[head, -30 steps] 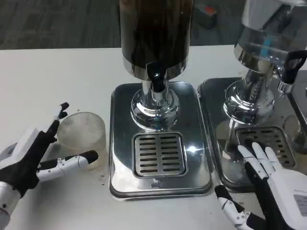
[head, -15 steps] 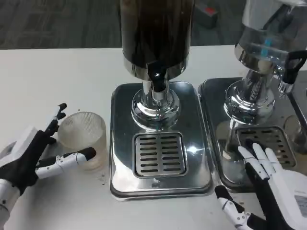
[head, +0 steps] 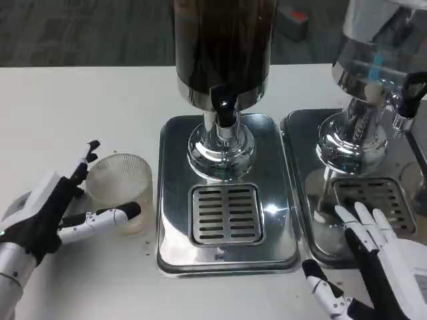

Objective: Grasp the cup under the faucet to collect the drink, then remove the cup.

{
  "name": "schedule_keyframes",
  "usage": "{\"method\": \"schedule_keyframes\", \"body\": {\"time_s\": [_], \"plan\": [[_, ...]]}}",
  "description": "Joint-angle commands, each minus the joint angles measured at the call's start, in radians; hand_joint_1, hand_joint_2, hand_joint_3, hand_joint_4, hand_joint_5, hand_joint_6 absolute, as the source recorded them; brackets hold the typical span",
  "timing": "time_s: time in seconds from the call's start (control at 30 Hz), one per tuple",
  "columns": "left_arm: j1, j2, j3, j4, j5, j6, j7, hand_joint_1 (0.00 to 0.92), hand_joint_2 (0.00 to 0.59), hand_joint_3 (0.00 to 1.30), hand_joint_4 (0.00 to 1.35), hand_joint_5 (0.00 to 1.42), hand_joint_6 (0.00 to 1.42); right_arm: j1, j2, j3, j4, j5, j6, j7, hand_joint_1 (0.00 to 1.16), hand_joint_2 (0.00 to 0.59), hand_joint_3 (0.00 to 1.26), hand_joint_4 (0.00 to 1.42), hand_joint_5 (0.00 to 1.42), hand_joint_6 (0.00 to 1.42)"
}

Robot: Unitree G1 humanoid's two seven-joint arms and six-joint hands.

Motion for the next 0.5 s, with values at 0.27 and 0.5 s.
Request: {"method": "schedule_keyframes", "body": {"time_s": [0.27,0.5], "plan": [[0.003,-0.011,-0.070,0.026,0.070,0.024,0.054,0.219,0.006,0.01,0.01,0.18,0.32,0.004,-0.001,-0.009,-0.019,0.014,0.011,0.014,0.24,0.371,0.12,0.03,0.01,0.19],[0.004,-0.004,-0.098,0.042,0.110,-0.008,0.141,0.225,0.010,0.04,0.04,0.20,0.34,0.000,0.000,-0.010,-0.012,0.020,0.012,0.014,0.24,0.371,0.12,0.03,0.01,0.19]]}}
